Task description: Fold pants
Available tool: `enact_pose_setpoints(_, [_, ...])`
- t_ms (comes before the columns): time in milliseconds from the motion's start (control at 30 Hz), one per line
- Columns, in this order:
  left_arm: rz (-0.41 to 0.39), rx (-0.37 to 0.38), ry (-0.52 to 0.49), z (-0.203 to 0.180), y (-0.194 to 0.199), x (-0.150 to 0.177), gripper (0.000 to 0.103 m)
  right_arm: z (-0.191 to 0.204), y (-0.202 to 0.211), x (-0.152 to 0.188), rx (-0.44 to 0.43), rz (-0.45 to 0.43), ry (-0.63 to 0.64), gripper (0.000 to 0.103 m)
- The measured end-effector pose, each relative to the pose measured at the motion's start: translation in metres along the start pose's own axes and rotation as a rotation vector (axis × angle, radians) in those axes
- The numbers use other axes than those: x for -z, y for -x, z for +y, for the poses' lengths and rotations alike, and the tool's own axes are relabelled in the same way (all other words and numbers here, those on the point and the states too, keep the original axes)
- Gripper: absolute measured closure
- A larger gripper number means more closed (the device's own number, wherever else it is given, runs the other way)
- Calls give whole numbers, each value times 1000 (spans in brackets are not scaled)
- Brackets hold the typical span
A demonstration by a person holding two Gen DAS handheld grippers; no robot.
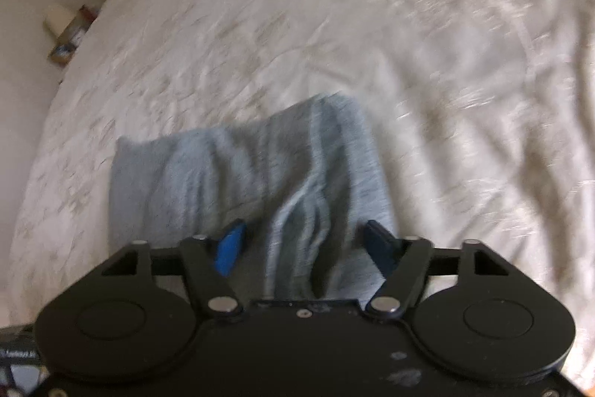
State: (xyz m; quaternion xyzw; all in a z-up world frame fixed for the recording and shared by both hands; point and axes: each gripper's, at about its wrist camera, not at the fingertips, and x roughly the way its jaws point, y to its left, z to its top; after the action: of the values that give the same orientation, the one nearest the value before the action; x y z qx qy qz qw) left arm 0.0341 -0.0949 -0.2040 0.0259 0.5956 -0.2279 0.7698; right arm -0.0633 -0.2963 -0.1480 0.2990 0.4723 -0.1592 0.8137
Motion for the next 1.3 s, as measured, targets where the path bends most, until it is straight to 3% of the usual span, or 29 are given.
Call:
enact_pose_setpoints(33, [-1, 0, 4, 1, 0, 0, 5, 3, -4, -1, -22, 26, 14, 73])
enact_pose_setpoints(67, [-2, 0, 7, 2, 1, 1, 5, 6, -7, -1, -28, 50, 27, 83])
enact_pose_setpoints(167, [-8, 0, 12, 2, 2, 1, 5, 25, -4, -7, -12, 51, 147, 88])
enact_pose_setpoints(233, [-20, 4, 8, 0, 5, 1, 5, 48, 12, -11, -30, -5, 300, 89])
enact_pose_setpoints(300, [-30, 5, -3, -4, 5, -1, 5, 59, 25, -17, -66, -62, 377, 89])
enact_pose_setpoints(367, [-30, 8, -8, -7, 2, -3, 5, 51, 19, -20, -50, -61, 358, 89])
enact_pose_setpoints(500, [-22, 23, -33, -15, -2, -8, 5, 16, -22, -12, 64, 49, 244, 87])
enact_pose_setpoints(600, [-28, 25, -70, -23, -1, -14, 5, 26, -11, -10, 88, 7, 262, 78])
enact_pose_setpoints(700, [-27, 27, -94, -30, -7, -23, 5, 37, 6, -9, 123, -77, 281, 63])
enact_pose_setpoints(767, [-34, 20, -105, -36, -10, -30, 5, 37, 16, -9, 139, -129, 262, 36])
enact_pose_setpoints(867, [-41, 14, -117, -43, -17, -44, 4, 35, 19, -11, 146, -174, 259, 21])
enact_pose_setpoints(1133, [37, -52, -150, -57, -58, -72, 4, 12, -21, -25, 254, -32, 229, 18])
enact_pose_setpoints(1300, [101, -77, -124, -53, -79, -73, 1, 1, -37, -29, 258, 3, 198, 11])
